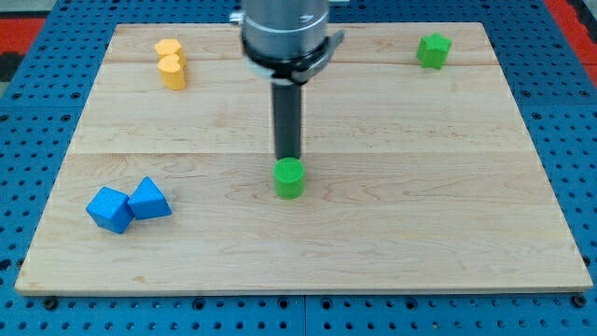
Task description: Slightly push the green star towards the down of the board
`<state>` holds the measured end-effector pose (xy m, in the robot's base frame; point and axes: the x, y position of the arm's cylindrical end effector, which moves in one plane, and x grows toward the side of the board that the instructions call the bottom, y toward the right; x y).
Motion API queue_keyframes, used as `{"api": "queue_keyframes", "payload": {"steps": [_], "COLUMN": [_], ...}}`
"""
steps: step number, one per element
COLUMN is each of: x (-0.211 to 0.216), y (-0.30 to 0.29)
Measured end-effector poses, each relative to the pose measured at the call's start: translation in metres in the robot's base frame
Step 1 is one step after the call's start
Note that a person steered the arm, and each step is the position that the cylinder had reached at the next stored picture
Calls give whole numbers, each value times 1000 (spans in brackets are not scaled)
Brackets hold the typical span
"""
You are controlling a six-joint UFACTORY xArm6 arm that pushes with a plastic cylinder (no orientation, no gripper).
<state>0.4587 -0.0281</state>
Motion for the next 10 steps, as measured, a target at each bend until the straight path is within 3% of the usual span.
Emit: {"api": "queue_keyframes", "payload": {"steps": [1, 2, 4, 5, 6, 7, 8, 9, 10], "x": [41, 45, -8, -82, -170, -243, -230, -184, -145], "y": [-13, -11, 196, 278, 297, 298, 242, 158, 115]}}
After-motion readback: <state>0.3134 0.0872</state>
